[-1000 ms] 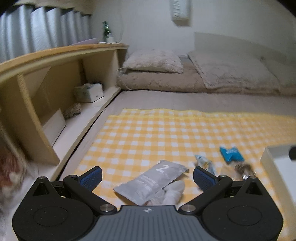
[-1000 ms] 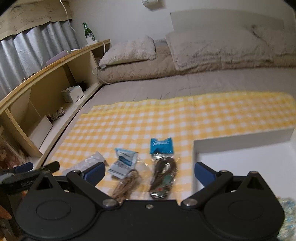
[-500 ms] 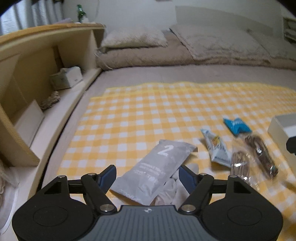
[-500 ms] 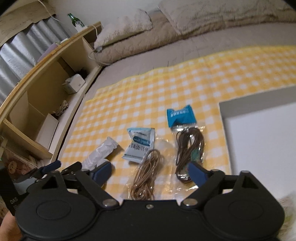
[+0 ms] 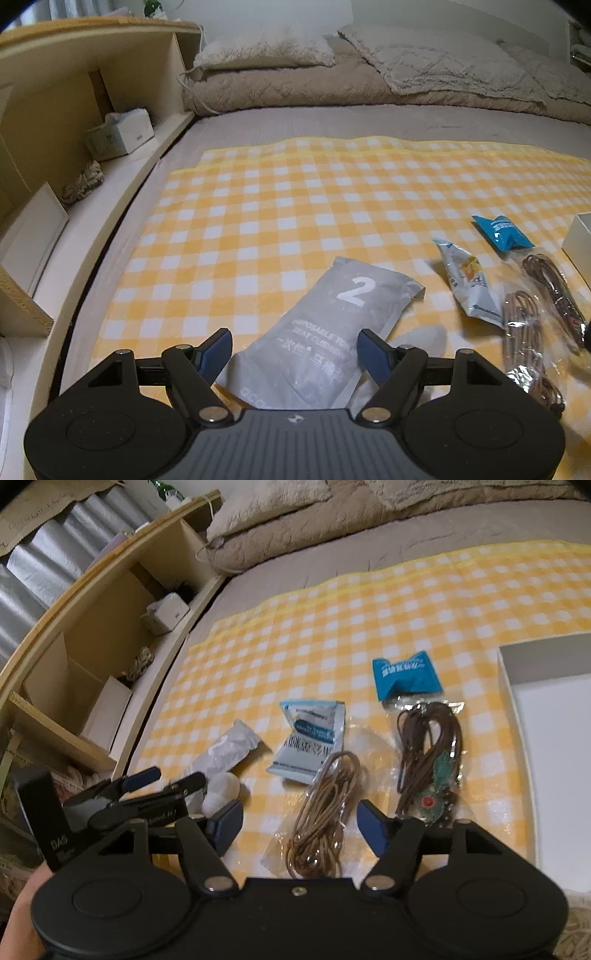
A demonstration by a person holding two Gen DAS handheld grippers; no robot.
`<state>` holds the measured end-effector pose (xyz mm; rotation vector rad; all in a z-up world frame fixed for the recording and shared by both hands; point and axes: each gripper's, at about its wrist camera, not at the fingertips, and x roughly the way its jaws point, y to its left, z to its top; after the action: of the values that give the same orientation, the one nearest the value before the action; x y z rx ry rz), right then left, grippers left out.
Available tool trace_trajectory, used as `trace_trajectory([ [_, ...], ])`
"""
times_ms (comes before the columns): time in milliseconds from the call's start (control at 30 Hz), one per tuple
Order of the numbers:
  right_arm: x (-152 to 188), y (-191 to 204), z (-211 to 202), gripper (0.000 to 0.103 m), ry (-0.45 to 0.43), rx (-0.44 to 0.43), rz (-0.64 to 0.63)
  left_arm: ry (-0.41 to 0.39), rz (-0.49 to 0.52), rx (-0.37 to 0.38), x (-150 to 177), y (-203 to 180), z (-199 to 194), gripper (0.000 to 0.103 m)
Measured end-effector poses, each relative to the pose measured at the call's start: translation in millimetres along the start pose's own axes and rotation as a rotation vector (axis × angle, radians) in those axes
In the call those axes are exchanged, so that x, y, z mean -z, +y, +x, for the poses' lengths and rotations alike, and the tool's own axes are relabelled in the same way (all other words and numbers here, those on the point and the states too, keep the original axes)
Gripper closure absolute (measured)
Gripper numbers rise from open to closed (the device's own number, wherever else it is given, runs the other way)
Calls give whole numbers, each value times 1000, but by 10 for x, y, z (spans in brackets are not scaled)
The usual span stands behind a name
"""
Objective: Organize soft objects
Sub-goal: 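Lower the left tool onto the grey printed packet and close it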
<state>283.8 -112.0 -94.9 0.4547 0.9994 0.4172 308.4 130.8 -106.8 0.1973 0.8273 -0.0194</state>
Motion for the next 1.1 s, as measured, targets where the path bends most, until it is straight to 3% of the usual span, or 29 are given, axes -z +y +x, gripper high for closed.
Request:
trace_trajectory([
  [233,46,11,69,35,20,1,-18,23,39,82,-44,-68,54,27],
  [367,50,17,107,35,20,6,-24,91,79,-21,-22,-163,127,38],
  [600,60,-10,254,35,43,24,-19,212,-157,-70,20,39,67,38],
  [733,64,0,291,35,47,29,-31,267,-246,21,34,68,-23,37],
  [833,59,2,320,35,54,33,-17,266,-275,114,5,48,-69,37],
  [867,55,5,327,35,55,28,-13,261,-265,114,-6,18,-79,36],
  [1000,47,27,322,36,65,19,25,210,-158,17,-101,-88,-39,22],
  [1100,49,34,315,37,77,6,61,192,-172,2,-128,-59,47,19],
])
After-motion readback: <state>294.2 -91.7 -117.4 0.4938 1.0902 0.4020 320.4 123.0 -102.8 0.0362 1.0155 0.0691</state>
